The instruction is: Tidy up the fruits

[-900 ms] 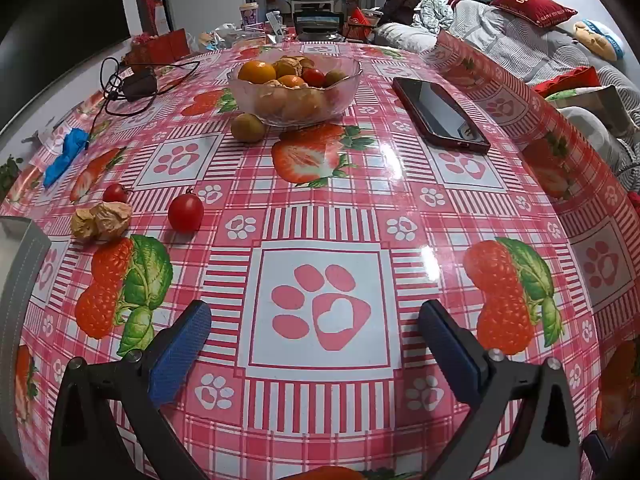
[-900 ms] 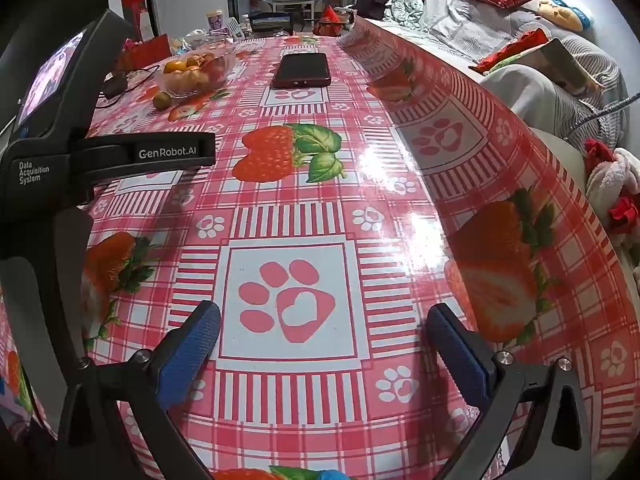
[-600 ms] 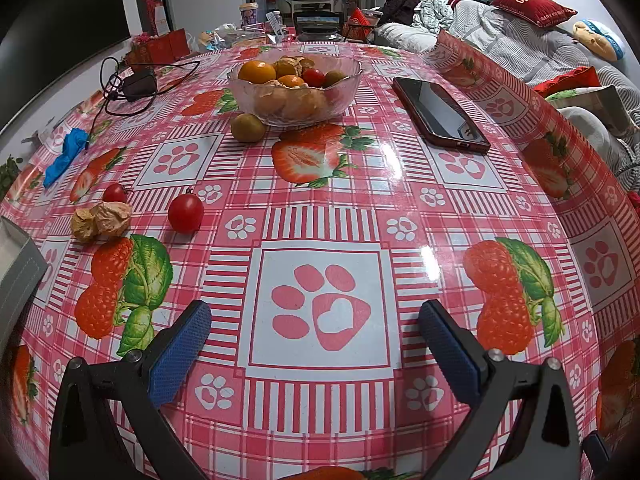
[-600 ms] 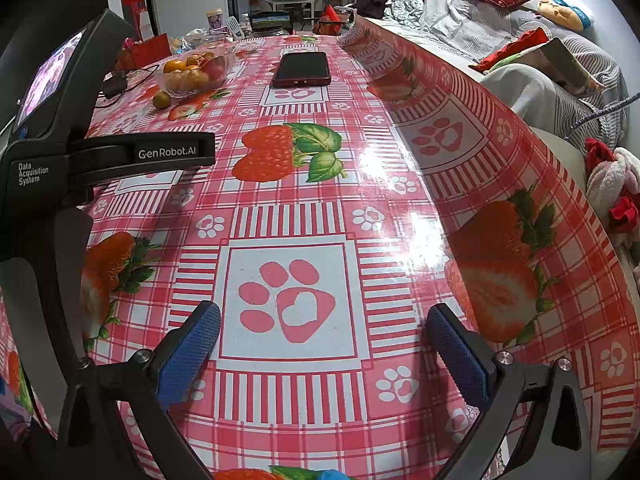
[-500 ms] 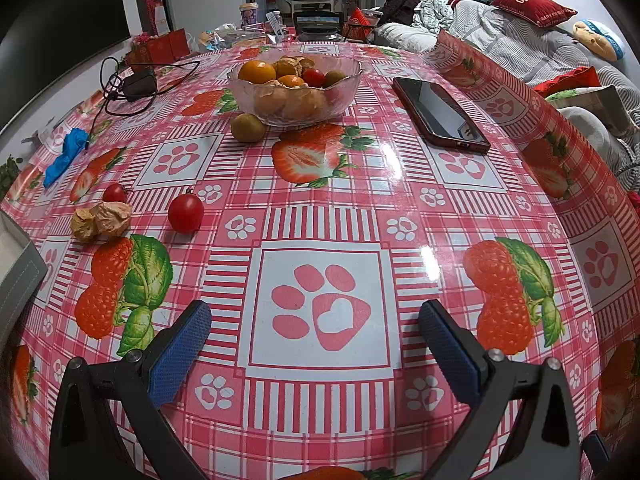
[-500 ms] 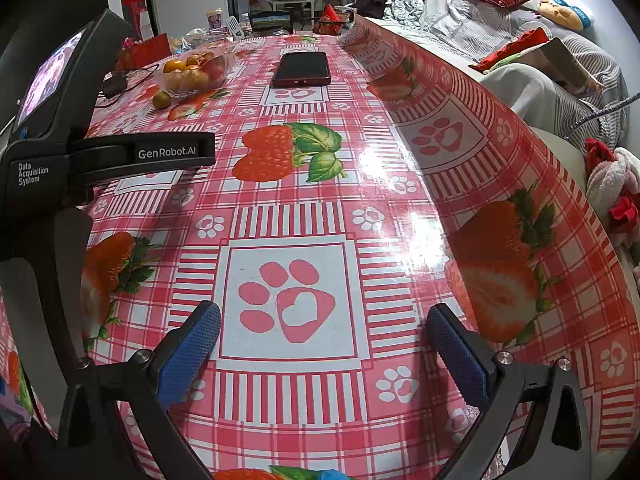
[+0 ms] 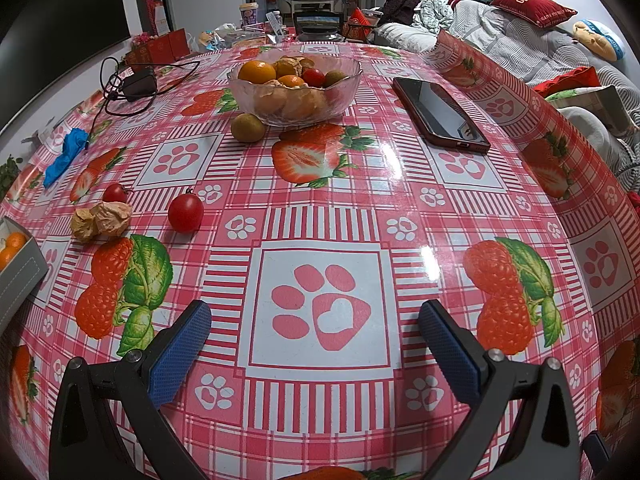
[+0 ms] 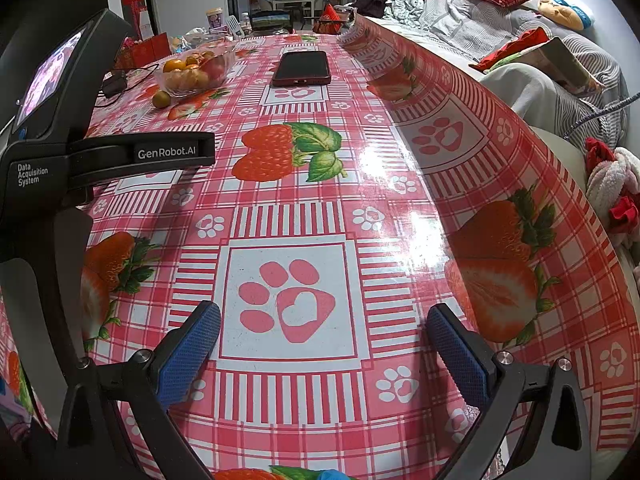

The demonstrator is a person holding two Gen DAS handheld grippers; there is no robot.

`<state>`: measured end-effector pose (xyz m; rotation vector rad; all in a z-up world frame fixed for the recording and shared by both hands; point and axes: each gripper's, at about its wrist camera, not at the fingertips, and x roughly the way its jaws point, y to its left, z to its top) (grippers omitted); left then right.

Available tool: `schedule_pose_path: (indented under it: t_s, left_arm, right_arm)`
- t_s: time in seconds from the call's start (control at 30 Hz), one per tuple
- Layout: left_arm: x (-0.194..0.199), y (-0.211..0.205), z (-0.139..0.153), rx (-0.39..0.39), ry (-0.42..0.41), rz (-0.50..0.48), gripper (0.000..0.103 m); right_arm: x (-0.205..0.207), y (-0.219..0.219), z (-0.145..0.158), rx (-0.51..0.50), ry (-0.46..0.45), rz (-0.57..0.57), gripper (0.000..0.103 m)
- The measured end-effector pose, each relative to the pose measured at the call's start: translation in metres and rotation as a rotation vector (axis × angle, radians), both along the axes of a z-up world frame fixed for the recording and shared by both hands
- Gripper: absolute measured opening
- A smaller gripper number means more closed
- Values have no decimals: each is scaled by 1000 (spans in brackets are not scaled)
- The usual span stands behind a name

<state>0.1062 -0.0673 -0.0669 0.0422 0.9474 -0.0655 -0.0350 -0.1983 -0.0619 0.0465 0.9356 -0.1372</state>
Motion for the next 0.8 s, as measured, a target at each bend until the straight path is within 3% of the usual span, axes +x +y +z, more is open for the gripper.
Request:
schedule_pose_path:
  t_s: [0.8]
  left_arm:
    - [0,0,0,1,-4,1,103]
  right_arm:
    - [-1,-1,0,-1,-3,0,103]
